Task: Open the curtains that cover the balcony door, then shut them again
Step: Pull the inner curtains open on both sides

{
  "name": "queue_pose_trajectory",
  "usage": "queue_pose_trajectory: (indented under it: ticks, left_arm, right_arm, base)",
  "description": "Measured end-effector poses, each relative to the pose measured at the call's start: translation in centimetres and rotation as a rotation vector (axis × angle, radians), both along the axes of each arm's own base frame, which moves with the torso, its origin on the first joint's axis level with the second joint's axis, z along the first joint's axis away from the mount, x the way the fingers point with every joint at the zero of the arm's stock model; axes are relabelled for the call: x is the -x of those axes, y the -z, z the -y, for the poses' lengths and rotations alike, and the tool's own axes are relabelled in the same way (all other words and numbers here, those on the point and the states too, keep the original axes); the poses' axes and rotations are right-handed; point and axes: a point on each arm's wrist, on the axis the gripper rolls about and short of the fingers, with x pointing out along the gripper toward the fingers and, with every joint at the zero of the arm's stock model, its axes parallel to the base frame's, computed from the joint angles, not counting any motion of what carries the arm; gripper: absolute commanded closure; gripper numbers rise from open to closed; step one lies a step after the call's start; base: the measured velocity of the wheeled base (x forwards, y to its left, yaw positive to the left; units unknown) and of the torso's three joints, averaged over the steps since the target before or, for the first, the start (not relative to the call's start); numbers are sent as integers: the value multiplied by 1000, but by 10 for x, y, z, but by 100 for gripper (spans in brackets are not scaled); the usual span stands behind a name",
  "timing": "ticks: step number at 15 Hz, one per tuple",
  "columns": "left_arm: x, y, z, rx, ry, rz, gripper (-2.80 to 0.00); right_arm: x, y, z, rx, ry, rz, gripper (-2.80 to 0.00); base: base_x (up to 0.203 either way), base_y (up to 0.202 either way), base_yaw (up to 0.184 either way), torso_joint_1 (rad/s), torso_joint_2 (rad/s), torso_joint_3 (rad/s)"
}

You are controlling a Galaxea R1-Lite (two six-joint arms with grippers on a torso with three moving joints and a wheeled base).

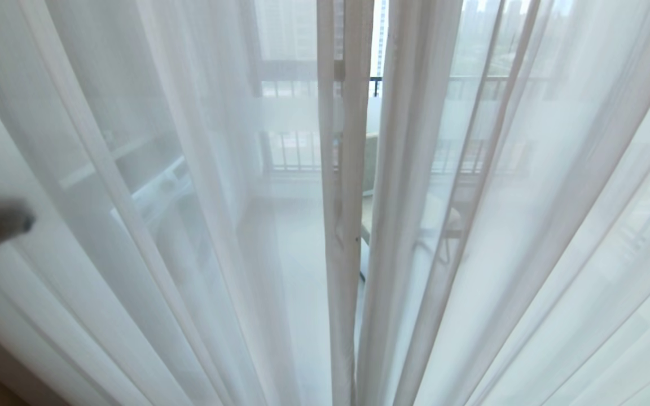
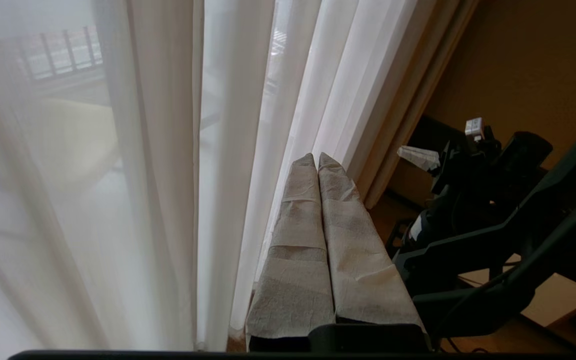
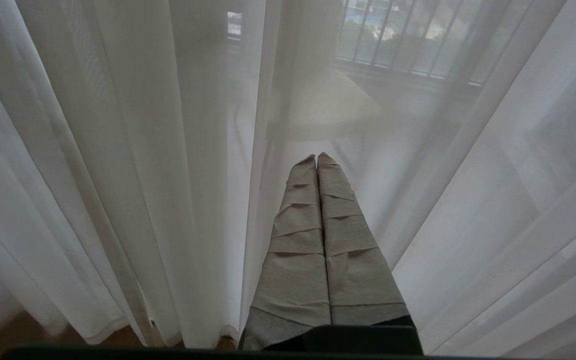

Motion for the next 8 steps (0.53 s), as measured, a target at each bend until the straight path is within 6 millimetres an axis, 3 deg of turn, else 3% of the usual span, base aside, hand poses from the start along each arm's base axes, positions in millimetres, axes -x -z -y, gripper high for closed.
queue_pose_trajectory:
  ticks: [8]
  left_arm:
    - [-44,-32,41,-29,25,16,0]
  right_arm:
    - [0,0,0,0,0,0,0]
  base:
    - [0,0,0,0,0,0]
